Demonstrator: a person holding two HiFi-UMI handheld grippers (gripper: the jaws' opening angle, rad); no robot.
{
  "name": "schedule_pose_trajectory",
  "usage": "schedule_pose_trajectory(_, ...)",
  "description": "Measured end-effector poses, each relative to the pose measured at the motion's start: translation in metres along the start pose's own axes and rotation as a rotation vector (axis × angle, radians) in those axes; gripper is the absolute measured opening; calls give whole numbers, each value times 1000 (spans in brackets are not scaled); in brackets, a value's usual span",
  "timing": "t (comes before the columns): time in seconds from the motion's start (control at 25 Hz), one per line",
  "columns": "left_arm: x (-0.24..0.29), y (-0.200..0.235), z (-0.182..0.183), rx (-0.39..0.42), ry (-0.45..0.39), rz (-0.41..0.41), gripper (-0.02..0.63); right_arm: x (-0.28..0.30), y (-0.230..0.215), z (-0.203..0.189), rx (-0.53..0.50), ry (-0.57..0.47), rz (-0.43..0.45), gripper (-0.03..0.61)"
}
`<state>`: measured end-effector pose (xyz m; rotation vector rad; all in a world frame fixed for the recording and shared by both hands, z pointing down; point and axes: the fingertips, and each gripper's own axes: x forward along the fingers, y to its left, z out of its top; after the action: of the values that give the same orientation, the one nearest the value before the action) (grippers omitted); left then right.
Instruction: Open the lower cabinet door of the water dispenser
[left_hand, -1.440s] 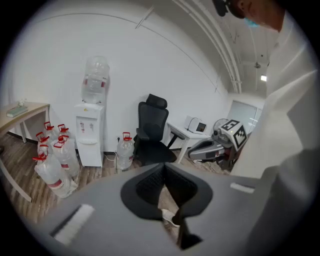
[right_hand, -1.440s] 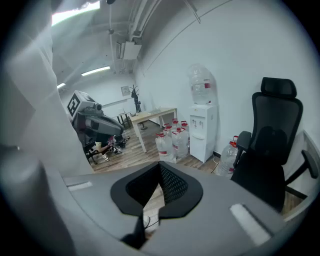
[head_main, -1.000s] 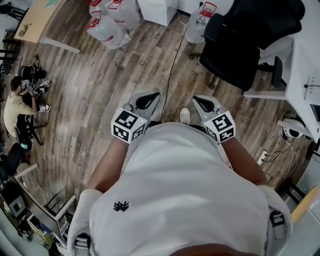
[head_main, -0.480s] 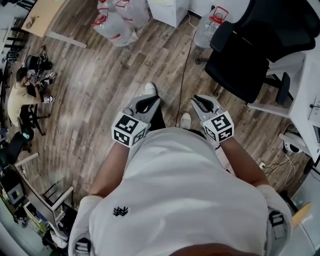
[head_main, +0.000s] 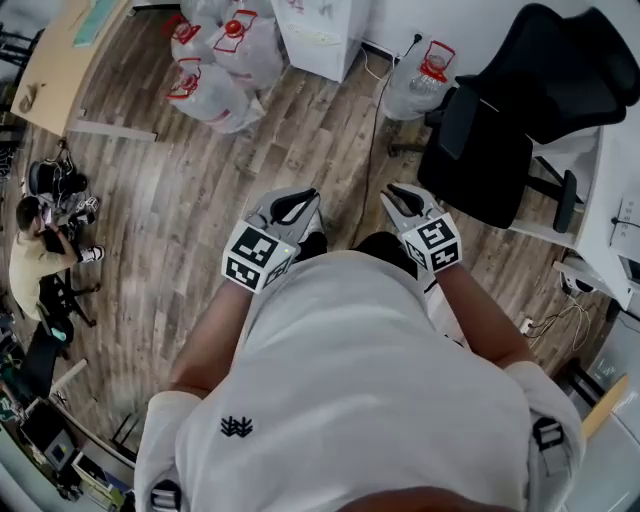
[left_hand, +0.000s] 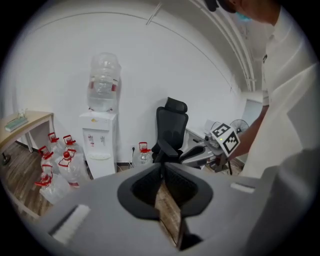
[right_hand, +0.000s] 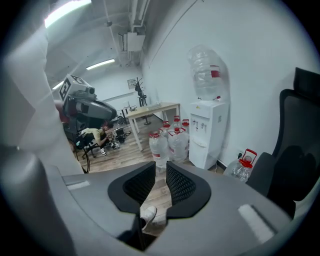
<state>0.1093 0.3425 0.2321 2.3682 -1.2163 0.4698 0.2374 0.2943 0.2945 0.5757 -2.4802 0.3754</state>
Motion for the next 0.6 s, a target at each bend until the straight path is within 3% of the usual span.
schedule_pose_trajectory(0.28, 17, 82, 13, 17, 38, -49, 60, 85, -45, 35, 54, 21, -50, 55)
schedule_pose_trajectory(0.6, 83, 155, 49, 12, 110, -65, 58, 197, -146, 48, 88, 61, -32, 64)
